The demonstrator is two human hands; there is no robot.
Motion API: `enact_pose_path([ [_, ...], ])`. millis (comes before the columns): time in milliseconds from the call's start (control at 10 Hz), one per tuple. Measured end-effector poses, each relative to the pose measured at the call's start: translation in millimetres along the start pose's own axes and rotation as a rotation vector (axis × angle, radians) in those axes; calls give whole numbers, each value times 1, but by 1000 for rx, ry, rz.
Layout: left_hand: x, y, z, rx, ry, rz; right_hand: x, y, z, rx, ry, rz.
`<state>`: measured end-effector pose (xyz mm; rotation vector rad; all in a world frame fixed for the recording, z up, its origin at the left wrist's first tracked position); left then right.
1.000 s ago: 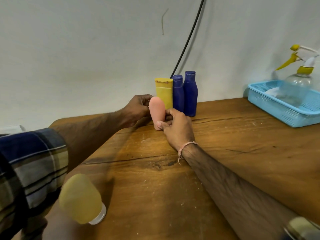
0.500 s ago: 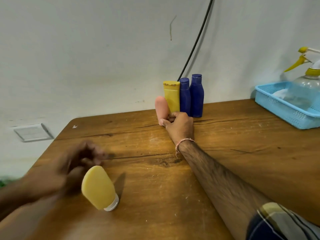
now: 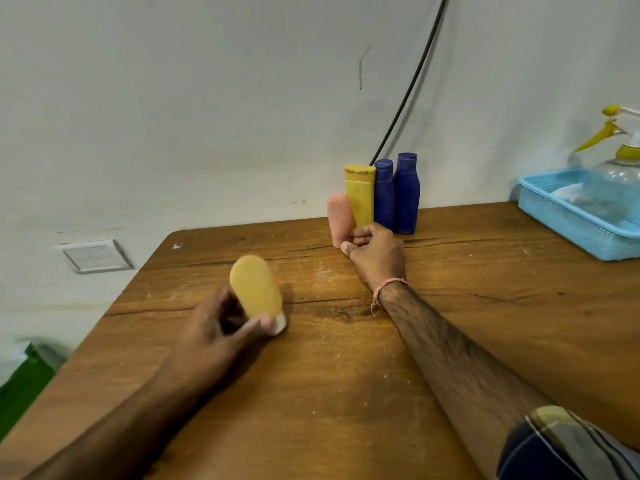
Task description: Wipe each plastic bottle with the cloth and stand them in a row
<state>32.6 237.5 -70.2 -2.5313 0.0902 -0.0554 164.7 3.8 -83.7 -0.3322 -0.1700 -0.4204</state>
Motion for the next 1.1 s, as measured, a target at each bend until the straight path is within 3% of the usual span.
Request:
enact_pose_path([
  [200, 106, 20, -8, -145, 1, -45, 4, 1, -4, -4, -37, 20],
  [400, 169, 38, -21, -13, 48, 0, 8, 3, -8, -32, -51, 18],
  [900, 198, 52, -13, 82, 140, 3, 9, 1, -9, 32, -30, -30],
  [1100, 176, 47, -10, 15, 68, -36, -4, -11, -4, 99, -5, -64],
])
Point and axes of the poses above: each hand's wrist, its own x-axis towards the middle knuckle, its own y-axis out of the palm, z = x × y, the point moved 2 cm from there along x, towards the middle knuckle, and after that the axes turned 12 degrees about x, right-handed, at the moved point
